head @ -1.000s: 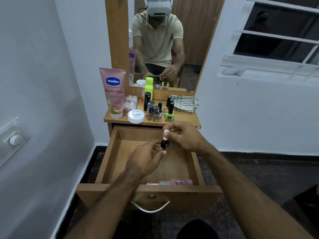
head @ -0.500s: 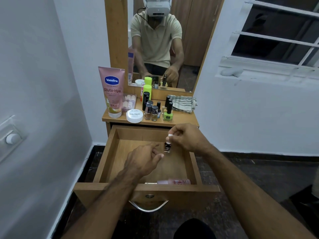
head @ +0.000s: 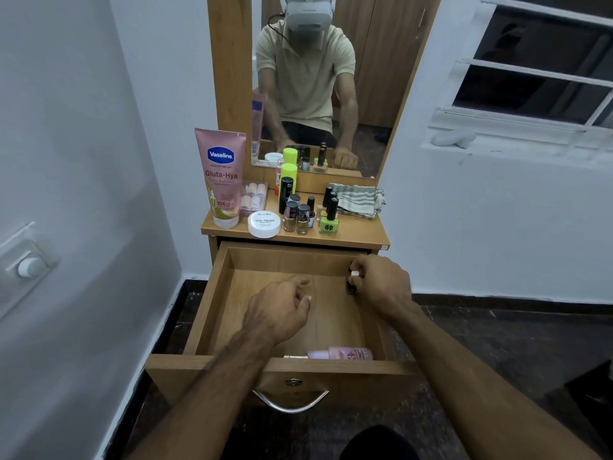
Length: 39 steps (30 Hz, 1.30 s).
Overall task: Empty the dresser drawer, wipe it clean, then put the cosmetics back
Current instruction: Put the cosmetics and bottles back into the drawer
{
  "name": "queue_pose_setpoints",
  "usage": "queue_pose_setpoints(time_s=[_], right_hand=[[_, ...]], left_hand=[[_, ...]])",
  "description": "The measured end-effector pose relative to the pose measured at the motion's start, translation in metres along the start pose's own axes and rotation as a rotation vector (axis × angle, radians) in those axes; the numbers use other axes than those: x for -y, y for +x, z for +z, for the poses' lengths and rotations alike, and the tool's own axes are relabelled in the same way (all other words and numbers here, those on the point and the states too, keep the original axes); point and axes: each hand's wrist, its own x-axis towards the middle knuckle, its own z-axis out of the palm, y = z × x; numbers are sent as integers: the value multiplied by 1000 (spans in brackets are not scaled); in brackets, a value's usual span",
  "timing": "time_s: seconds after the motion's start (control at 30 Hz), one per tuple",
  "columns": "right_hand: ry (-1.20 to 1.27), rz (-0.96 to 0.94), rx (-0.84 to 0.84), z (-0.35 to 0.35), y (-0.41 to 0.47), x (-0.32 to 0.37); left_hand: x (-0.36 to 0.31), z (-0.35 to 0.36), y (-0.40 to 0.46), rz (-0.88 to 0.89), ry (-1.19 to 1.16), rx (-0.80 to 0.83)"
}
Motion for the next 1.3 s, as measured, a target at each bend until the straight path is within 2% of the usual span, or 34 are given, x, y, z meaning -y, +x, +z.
queue_pose_setpoints(time_s=[0.33, 0.53, 0.67, 0.73, 0.9, 1.03, 1.17, 1.23, 1.3], right_hand=[[-28, -17, -31, 6, 2, 1], [-8, 34, -20, -14, 9, 11], [187, -47, -247, -41, 20, 34], [197, -125, -297, -52, 29, 46], [55, -195, -145, -61, 43, 59], [236, -191, -229, -57, 45, 57], [348, -139, -231, -59, 39, 52], [392, -168, -155, -65, 33, 50], [389, -212, -4, -70, 24, 52]], left_hand=[[-1, 2, 0, -3, -5, -17], [0, 1, 0, -11, -5, -4], [0, 2, 0, -17, -23, 6], [0, 2, 0, -20, -24, 9], [1, 1, 0, -24, -23, 10], [0, 0, 0, -22, -34, 6], [0, -1, -1, -9, -50, -6], [-1, -1, -1, -5, -62, -23], [-3, -2, -1, 2, -86, -48]])
